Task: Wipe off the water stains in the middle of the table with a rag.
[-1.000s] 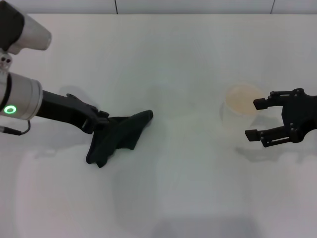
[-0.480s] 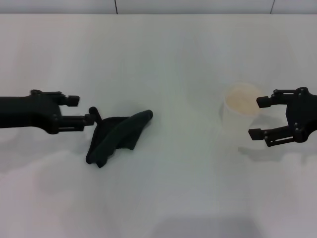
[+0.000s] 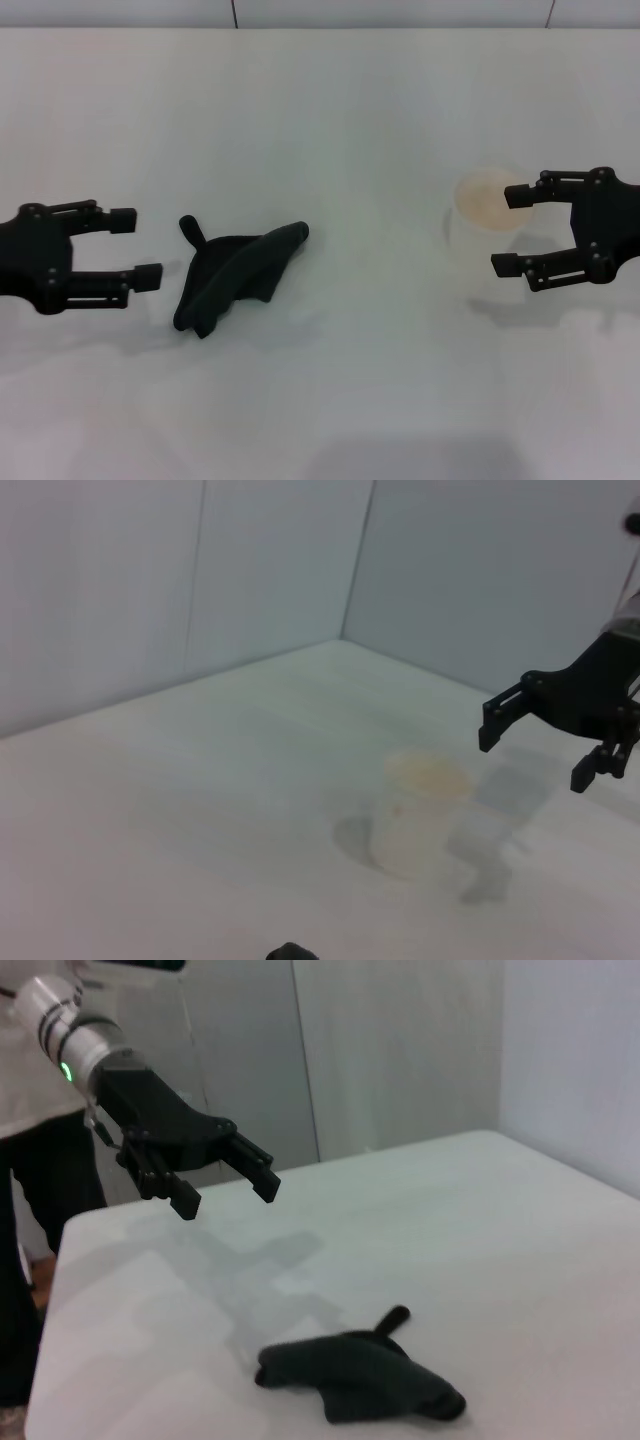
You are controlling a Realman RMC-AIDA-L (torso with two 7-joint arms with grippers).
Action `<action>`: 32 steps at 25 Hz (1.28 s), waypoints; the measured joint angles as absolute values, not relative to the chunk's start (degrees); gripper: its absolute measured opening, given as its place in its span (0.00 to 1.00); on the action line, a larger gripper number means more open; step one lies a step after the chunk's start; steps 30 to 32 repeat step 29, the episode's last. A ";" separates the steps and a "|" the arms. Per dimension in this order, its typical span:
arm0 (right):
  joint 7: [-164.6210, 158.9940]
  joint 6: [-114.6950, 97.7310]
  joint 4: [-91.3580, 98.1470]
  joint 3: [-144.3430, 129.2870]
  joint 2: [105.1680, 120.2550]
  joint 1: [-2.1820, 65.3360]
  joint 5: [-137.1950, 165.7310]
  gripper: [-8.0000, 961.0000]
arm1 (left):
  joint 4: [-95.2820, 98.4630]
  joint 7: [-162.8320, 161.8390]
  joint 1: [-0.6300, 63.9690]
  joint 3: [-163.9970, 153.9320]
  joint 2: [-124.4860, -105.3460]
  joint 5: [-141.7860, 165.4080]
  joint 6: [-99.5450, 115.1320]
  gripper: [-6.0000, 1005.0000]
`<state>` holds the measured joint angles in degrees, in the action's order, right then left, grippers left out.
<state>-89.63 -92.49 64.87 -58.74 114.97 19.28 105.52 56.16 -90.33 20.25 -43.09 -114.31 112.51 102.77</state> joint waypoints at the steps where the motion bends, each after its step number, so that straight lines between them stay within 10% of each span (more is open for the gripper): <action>1: -89.48 -92.74 64.87 -58.70 114.94 19.10 104.97 0.91 | 56.14 -90.05 20.04 -42.61 -114.20 112.40 103.14 0.84; 32: -87.29 -93.58 62.41 -56.68 115.05 19.50 104.46 0.91 | 56.07 -87.21 18.52 -41.90 -113.65 112.28 104.74 0.85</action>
